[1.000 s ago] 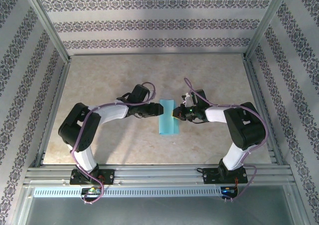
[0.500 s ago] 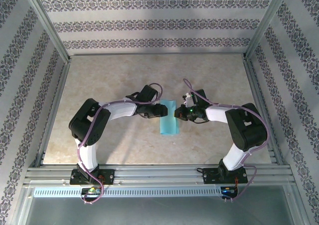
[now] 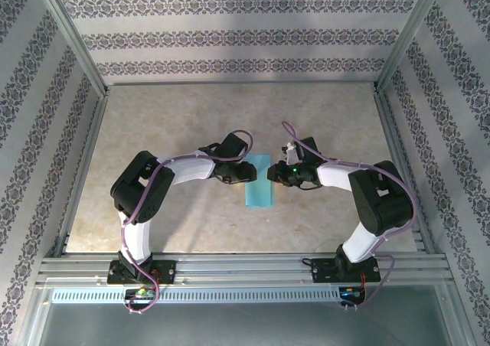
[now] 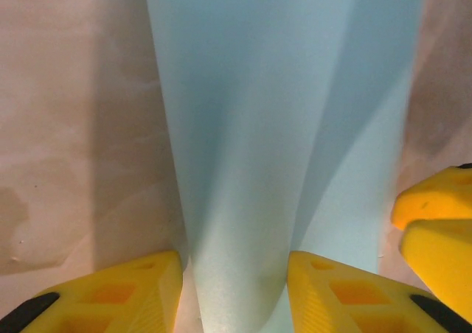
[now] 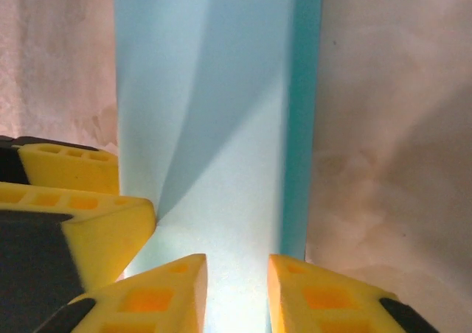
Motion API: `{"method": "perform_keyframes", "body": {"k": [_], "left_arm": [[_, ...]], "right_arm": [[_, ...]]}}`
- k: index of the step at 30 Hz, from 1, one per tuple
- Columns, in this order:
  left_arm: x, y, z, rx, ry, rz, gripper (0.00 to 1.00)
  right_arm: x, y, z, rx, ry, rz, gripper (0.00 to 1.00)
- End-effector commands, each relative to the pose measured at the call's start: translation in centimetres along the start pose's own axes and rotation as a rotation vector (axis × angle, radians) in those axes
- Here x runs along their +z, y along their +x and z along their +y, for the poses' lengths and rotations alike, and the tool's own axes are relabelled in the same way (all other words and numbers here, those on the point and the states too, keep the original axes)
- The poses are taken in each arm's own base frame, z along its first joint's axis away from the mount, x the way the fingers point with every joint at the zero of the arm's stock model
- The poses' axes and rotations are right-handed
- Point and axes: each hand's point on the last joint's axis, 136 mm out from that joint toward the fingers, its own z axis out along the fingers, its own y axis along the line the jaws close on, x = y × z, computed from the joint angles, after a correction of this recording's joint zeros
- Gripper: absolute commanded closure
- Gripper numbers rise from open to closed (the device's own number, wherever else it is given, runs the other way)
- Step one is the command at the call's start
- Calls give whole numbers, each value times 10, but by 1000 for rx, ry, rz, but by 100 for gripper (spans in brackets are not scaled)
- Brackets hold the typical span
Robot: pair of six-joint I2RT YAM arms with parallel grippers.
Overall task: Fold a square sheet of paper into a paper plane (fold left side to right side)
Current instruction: First fold in half a square sheet of paper at the center of the table.
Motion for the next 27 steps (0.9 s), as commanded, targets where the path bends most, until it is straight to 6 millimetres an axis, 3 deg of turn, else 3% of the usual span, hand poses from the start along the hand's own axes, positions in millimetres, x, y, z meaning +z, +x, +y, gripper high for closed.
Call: {"method": "perform_keyframes", "body": {"k": [1,12,27], "left_arm": [[17,24,14,-26,-99,74,57],[28,33,20,-20,-194,113,57],[36,37,23,-61,-214,135,54]], "right_arm": [[-16,-13,0,-25,39,-62,66],[-53,-21,-18,-17,120,-154,54],[-55,-20,-20,-11,112,-146,54]]}}
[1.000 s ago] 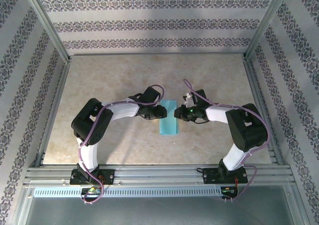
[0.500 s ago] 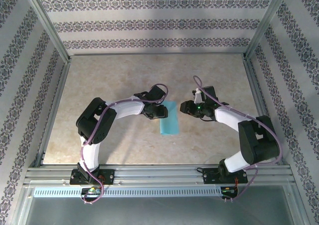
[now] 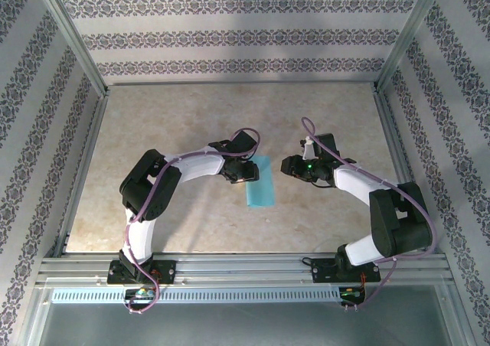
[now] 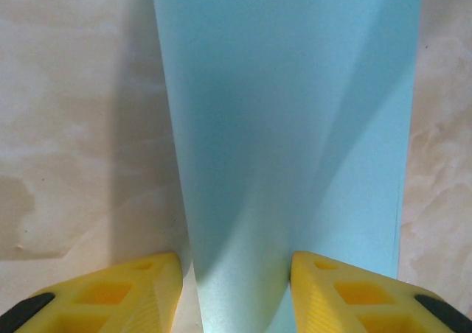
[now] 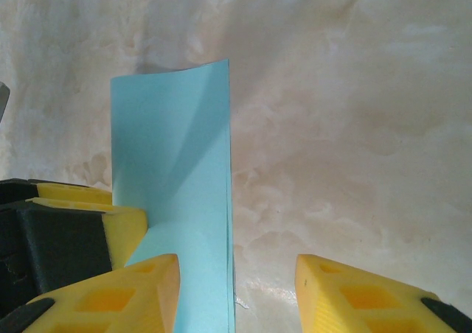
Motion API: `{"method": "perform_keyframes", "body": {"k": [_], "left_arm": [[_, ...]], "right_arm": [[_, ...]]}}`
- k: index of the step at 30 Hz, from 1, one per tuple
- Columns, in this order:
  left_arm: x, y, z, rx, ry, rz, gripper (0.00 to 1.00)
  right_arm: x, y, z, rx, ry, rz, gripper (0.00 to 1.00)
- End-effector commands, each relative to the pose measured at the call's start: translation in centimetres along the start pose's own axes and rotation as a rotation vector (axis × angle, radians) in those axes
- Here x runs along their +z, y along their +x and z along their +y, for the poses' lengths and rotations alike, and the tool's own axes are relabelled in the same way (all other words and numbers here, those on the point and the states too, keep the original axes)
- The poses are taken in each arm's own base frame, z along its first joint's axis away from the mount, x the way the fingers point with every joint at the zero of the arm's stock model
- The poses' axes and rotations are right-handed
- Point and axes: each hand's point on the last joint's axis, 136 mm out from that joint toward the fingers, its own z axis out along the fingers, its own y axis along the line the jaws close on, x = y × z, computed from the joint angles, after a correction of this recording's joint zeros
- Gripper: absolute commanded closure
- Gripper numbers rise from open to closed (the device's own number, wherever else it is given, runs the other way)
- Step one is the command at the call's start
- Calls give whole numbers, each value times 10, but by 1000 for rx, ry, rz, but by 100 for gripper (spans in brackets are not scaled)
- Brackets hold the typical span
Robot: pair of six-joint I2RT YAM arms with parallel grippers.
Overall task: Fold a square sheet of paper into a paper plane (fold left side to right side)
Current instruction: First fold in half a square sheet of paper at the center of the table.
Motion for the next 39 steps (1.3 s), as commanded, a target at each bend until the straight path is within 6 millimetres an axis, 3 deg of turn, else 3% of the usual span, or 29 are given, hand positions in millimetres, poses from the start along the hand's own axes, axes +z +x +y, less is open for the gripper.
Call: {"method": "perform_keyframes", "body": {"k": [1,31,39], "left_arm": [[35,35,20,-22,-74,116,54],[40,40,14,24,-84,143,52],[41,40,15,24,-86,145,52]], "right_arm": [[-1,3,-4,-10,7,6,54],[3,12,1,-17,-32,52,54],[7,17,10,-23,-60,80,54]]}}
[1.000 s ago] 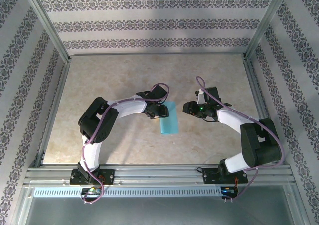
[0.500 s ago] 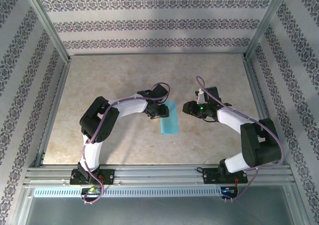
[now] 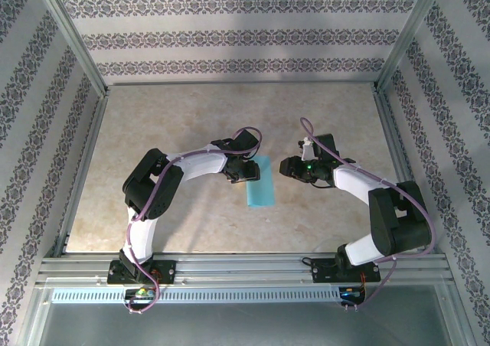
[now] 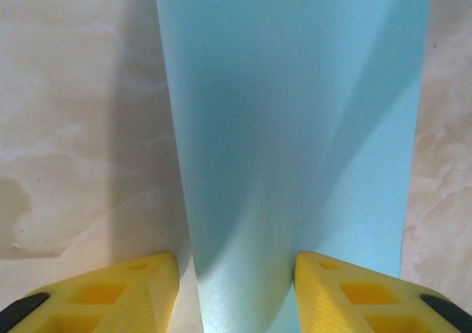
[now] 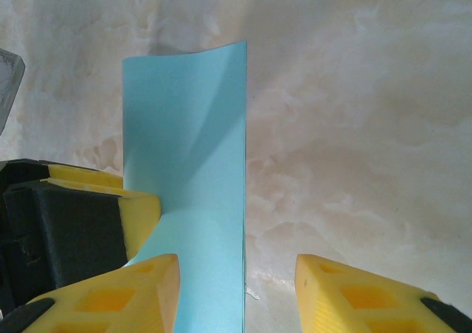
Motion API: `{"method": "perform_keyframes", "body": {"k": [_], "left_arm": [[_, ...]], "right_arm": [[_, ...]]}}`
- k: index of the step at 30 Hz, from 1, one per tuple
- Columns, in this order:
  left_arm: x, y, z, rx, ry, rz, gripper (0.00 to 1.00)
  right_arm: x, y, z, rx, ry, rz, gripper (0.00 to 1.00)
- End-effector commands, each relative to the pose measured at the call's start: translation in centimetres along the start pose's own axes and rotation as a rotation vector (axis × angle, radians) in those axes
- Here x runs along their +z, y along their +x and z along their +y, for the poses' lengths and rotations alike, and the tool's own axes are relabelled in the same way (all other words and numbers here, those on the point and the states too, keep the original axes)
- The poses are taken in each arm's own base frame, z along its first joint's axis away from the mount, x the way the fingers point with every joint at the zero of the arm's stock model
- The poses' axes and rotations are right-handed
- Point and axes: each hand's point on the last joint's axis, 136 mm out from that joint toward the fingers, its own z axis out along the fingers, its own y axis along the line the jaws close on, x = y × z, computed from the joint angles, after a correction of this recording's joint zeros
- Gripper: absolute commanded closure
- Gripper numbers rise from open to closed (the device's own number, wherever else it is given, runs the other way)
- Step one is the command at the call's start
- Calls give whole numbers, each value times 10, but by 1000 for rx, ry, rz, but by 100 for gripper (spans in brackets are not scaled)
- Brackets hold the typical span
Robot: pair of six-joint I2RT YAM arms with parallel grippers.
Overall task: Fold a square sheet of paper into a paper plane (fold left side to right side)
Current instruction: First fold in half a square sheet of paper at the center of the table, then hold the square sheet of paper at the center of the table.
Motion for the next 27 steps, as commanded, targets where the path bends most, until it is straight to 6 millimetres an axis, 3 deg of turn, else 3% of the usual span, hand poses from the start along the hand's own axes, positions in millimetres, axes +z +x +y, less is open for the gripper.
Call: {"method": "perform_keyframes", "body": {"k": [1,7,18,27], "left_arm": [[41,39,15,25,-59,124,52],[41,38,16,22,-64,121,52],[41,39,16,21,-65,121,52],[41,38,15,20,-61,121,52]], "right_arm": [[6,10,5,-10,-20,47,54],[16,17,14,-4,-61,92,59],[36,28,33,20,-152,174,91],[51,33,36,29,-152,217,96]]}}
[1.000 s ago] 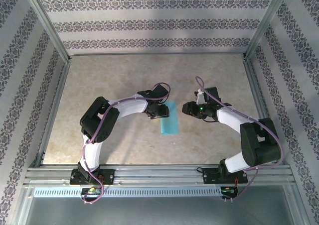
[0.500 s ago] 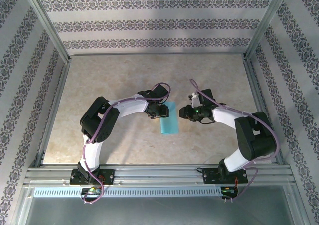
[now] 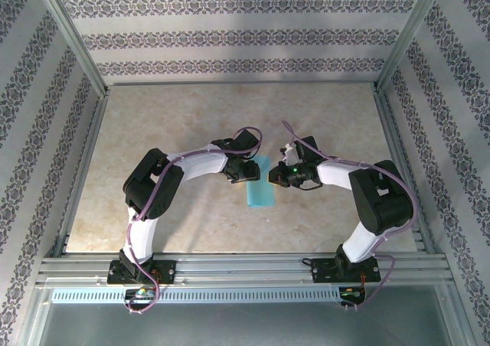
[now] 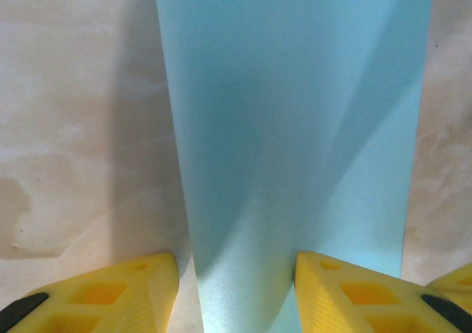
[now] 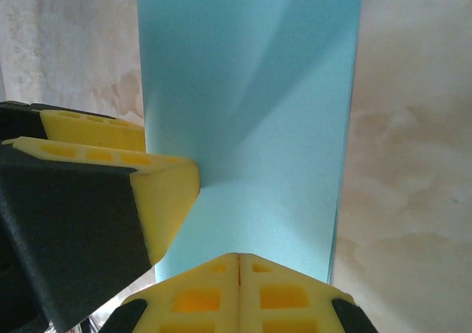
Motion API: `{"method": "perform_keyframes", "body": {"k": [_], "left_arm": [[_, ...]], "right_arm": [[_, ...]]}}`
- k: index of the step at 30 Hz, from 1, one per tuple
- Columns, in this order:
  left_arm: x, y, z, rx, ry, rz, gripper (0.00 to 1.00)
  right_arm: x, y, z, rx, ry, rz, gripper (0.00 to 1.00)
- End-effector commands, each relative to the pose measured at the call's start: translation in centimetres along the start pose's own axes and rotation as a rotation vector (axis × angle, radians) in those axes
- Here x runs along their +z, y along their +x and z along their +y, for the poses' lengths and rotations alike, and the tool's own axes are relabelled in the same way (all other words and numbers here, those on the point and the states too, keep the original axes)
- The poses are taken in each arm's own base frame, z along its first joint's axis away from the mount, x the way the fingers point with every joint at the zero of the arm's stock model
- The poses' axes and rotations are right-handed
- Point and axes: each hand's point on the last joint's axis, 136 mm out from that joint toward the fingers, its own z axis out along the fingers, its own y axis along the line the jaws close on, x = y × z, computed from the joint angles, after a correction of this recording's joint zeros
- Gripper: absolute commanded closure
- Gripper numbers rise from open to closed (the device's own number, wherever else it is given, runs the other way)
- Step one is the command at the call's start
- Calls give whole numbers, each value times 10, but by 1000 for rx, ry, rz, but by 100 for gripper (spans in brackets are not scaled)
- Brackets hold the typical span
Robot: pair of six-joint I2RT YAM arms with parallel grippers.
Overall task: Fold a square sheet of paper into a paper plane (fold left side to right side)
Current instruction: Hold the square sheet of paper at the center of the table.
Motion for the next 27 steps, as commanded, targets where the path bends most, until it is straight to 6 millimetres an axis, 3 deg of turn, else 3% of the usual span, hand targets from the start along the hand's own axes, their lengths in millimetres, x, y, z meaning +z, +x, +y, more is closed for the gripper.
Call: {"method": "perform_keyframes", "body": {"k": [1,27], "left_arm": [[41,38,14,21,-53,119,52],[43,40,14,16,-47,126,51]], "right_arm": [[6,-5,10,-6,-30,10,97],[20,0,-1,11,11,50,99]]}}
